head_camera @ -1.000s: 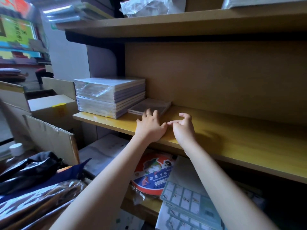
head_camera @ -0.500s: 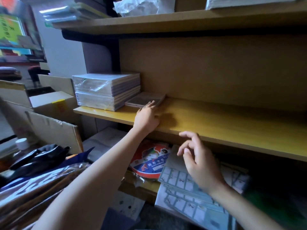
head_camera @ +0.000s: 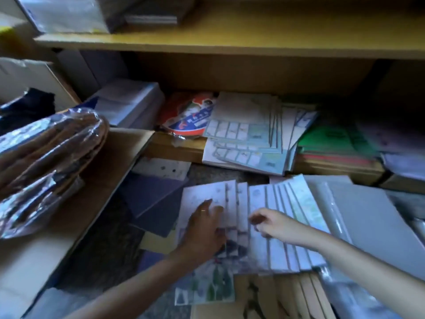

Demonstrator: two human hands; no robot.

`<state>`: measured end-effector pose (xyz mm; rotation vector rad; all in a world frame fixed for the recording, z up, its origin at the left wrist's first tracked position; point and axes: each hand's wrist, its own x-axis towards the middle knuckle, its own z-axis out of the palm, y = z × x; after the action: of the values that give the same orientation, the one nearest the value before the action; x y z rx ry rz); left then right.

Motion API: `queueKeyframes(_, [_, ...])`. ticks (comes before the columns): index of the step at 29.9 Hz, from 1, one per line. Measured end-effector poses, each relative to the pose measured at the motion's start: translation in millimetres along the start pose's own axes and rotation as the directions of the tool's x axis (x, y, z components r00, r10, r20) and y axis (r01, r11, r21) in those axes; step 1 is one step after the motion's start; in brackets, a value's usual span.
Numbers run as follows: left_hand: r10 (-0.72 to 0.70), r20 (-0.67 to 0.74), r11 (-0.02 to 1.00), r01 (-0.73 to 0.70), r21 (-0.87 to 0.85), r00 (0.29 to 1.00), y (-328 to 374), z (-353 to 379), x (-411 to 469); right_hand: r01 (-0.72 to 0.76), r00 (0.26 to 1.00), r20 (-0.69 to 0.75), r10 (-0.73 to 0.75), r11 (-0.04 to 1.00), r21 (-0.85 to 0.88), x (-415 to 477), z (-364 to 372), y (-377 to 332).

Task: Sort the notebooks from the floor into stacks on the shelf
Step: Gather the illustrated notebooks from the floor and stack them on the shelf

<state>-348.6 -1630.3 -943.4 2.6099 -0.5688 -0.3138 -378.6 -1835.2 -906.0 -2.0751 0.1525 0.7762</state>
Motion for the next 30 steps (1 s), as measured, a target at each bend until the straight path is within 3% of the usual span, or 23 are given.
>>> queueKeyframes(3, [-0.215,-0.037,0.977,0.214,-0.021,0.976,-38.5,25.4,-25.4,-0.070,0.997,-0.024,0.074,0.987,0.145,-1.0,9.4,-4.5])
queueKeyframes(5, [-0.319,0.004,0.924,0.313,-0.219,0.948,-56.8,32.8,-35.0,-0.083,0.993,-0.059,0.099,0.970,0.229,2.2,13.1,-5.9])
queueKeyframes(7, [-0.352,0.004,0.886,0.335,-0.319,0.936,-67.5,31.8,-39.9,-0.092,0.993,-0.043,0.109,0.952,0.291,5.8,15.1,-8.1])
queueKeyframes(11, [-0.379,0.036,0.858,0.366,-0.360,0.925,-68.4,19.7,-33.5,-0.099,0.995,0.047,0.088,0.936,0.339,9.7,25.4,-11.7])
queueKeyframes(14, [-0.526,0.153,0.647,0.511,-0.566,0.836,-69.7,15.2,-17.3,-0.102,0.994,0.078,0.077,0.908,0.406,12.6,33.7,-13.7])
queueKeyframes(17, [-0.584,0.237,0.412,0.535,-0.738,0.776,-66.9,10.6,-6.2,-0.104,0.994,0.066,0.084,0.899,0.425,15.0,37.5,-17.1])
queueKeyframes(19, [-0.593,0.263,0.337,0.531,-0.778,0.761,-62.8,7.6,-4.4,-0.106,0.994,0.050,0.093,0.889,0.445,16.1,36.9,-17.8])
queueKeyframes(22, [-0.561,0.208,0.388,0.476,-0.789,0.801,-54.8,2.3,-9.4,-0.099,0.995,0.034,0.094,0.863,0.495,13.6,34.7,-16.1])
queueKeyframes(26, [-0.416,0.082,0.457,0.286,-0.842,0.906,-32.7,-9.7,-20.6,-0.048,0.997,-0.035,0.073,0.879,0.474,7.5,35.4,-8.9])
queueKeyframes(30, [-0.283,-0.052,0.508,0.104,-0.855,0.958,-6.8,-35.4,-25.2,0.013,0.987,-0.147,0.067,0.874,0.487,0.5,38.1,-3.8])
